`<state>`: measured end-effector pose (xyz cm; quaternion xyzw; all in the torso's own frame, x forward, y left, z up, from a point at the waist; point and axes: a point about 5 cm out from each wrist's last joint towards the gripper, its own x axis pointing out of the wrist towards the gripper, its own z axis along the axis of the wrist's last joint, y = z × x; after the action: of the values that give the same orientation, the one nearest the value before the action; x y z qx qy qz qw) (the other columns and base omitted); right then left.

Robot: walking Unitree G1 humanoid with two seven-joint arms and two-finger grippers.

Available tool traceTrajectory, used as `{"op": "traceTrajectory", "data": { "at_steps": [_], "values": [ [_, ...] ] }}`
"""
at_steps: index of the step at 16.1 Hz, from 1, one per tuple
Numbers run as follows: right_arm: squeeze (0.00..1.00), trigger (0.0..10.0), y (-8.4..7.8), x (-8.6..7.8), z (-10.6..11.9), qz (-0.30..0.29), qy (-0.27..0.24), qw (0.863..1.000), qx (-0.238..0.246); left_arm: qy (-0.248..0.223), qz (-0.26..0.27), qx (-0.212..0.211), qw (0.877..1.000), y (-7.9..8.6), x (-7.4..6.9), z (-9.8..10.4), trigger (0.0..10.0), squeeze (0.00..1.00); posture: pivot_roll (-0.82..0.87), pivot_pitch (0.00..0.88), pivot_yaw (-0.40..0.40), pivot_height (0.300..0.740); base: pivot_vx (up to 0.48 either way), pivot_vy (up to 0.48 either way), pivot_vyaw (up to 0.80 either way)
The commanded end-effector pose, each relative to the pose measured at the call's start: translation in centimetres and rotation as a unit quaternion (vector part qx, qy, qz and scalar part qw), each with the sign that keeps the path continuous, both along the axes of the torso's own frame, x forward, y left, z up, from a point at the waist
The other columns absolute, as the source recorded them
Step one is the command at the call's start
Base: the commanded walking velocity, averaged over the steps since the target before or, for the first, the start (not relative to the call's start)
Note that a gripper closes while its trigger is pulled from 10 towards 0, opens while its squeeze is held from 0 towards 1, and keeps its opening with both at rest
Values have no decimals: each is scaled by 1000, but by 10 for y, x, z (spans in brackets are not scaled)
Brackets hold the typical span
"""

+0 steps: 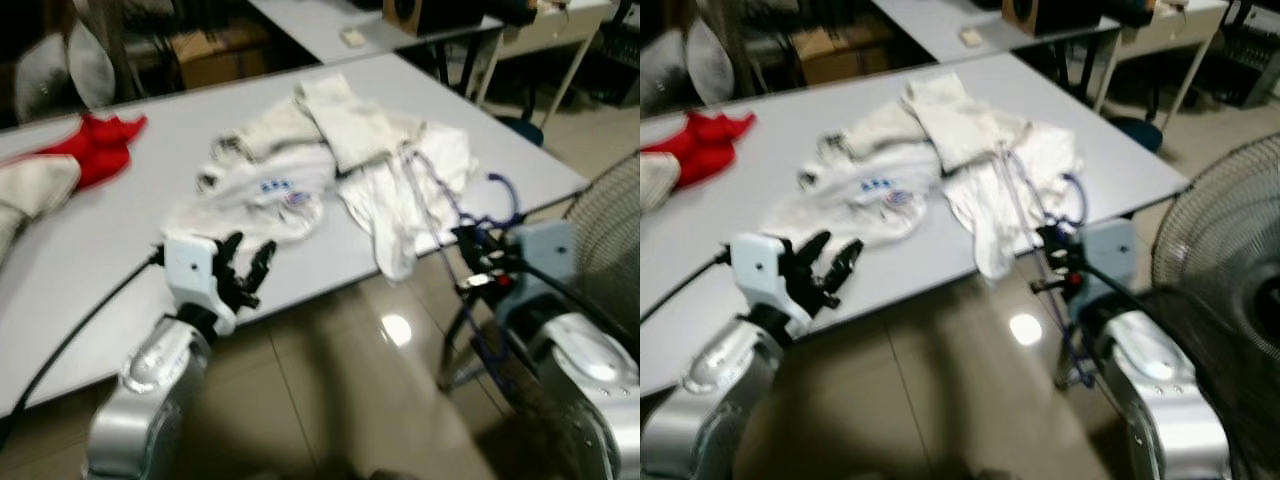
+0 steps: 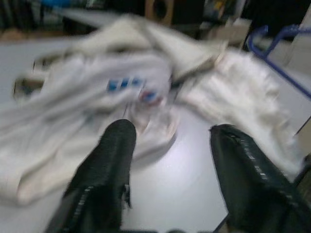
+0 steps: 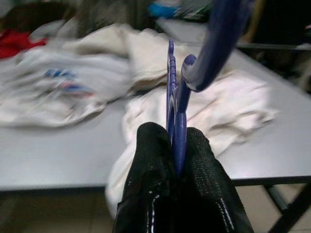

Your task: Hang hanger

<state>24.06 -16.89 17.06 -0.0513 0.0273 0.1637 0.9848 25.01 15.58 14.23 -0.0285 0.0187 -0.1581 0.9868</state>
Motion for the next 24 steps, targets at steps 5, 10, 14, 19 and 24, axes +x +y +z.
{"op": "traceTrajectory", "data": {
  "at_steps": [5, 10, 14, 19, 24],
  "values": [
    [0, 10000, 13, 5, 3, 41, 4, 999, -8, 25, 56, 44, 997, 22, 27, -10, 10000, 1000, -185, 116, 61, 740, 0, 0, 0],
    [0, 10000, 19, 12, 2, 14, -2, 1000, -19, 43, 67, 52, 995, 37, 43, -19, 10000, 1000, -178, 92, 115, 740, 0, 0, 0],
    [0, 10000, 18, 9, 0, 0, -11, 1000, -5, 32, 32, 58, 997, 28, 29, -12, 10000, 0, -124, 130, 106, 740, 0, 0, 0],
    [0, 10000, 16, 9, 0, -6, -10, 1000, 1, 28, -4, 78, 997, 14, 19, -9, 10000, 0, -119, 157, 79, 740, 0, 0, 0],
    [0, 10000, 14, 7, 0, -13, -9, 1000, 4, 28, -10, 83, 996, 11, 20, -5, 10000, 0, -120, 166, 73, 740, 0, 0, 0]
  ]
}}
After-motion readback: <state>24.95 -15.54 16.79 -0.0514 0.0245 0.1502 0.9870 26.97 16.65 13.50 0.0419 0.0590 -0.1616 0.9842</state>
